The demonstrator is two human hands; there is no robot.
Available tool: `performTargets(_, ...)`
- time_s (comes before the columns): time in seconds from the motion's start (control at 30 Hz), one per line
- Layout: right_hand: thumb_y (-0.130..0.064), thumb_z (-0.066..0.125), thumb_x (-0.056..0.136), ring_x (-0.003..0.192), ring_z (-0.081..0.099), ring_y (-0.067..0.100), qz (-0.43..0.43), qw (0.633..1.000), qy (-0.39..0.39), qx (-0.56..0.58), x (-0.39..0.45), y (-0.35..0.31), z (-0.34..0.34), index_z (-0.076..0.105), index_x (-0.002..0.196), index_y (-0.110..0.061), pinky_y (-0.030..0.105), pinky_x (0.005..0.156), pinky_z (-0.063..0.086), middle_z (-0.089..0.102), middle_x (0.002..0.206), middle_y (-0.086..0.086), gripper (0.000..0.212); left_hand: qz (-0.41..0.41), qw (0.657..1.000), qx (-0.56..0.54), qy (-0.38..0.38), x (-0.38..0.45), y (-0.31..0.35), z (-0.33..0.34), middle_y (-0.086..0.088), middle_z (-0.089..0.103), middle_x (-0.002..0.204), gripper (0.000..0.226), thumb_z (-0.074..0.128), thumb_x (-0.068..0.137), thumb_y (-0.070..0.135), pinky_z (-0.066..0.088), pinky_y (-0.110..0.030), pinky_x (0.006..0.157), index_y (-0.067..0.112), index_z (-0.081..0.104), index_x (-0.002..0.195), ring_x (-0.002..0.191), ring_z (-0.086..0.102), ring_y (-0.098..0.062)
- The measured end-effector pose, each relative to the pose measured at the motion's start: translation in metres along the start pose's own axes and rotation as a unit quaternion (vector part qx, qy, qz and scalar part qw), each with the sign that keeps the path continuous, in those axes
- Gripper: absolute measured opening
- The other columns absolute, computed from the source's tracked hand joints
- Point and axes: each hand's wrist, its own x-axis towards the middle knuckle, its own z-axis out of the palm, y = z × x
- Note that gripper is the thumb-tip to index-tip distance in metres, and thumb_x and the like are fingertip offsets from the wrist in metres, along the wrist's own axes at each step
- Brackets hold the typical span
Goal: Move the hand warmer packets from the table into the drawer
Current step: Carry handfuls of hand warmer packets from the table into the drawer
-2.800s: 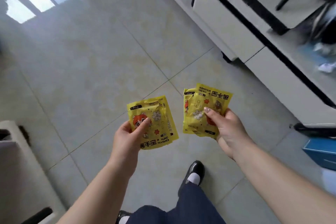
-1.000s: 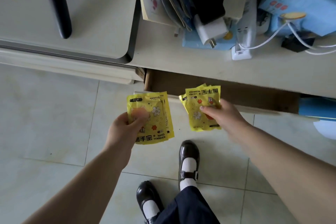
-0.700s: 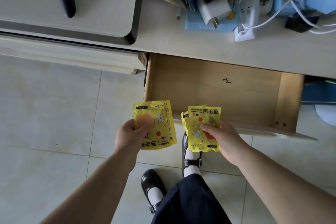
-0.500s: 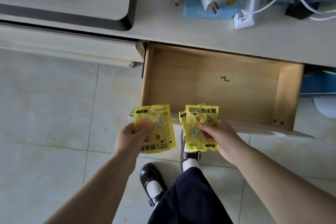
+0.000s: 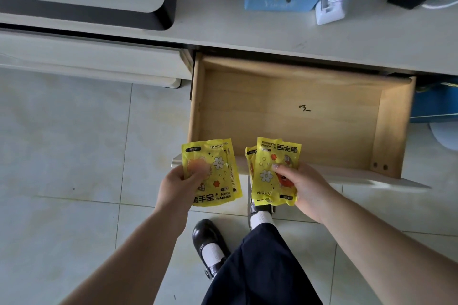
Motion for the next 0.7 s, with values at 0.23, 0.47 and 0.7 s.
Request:
performTargets(0.23, -0.021, 0.067, 0.07, 0.095, 0.071, 0.024, -0.094, 0.993, 0.007, 0.072, 0.016, -0.043, -0.012, 0.063, 0.104, -0.011, 0.044, 0.087, 0.052, 0.074, 0.1, 0.009, 0.035, 0.056, 0.998, 0.0, -0.042, 0.036, 0.044, 0.021, -0.011, 0.074, 0.099, 0.023, 0.07, 0.082, 0.025, 0.055, -0.051, 0.087, 0.01, 0.067, 0.1, 0.093, 0.07, -0.028)
performTargets(0.47, -0.009, 0.065, 0.082, 0.097, 0.068, 0.03, -0.135, 0.988, 0.055, 0.052, 0.082, -0.062, -0.014, 0.064, 0.107, -0.012, 0.042, 0.076, 0.054, 0.071, 0.105, 0.011, 0.025, 0.117, 0.991, 0.04, -0.042, 0.099, 0.064, 0.06, -0.007, 0.075, 0.092, 0.022, 0.075, 0.078, 0.029, 0.057, -0.051, 0.08, 0.017, 0.068, 0.095, 0.085, 0.073, -0.026)
performTargets(0.7, -0.019, 0.075, 0.076, 0.097, 0.068, 0.028, -0.172, 0.978, 0.105, -0.045, 0.148, -0.063, -0.014, 0.057, 0.111, -0.015, 0.052, 0.087, 0.053, 0.068, 0.112, 0.01, 0.04, 0.182, 0.981, 0.061, 0.013, 0.156, 0.064, 0.088, 0.003, 0.07, 0.086, 0.021, 0.071, 0.082, 0.032, 0.051, -0.022, 0.057, 0.018, 0.063, 0.097, 0.076, 0.067, -0.011)
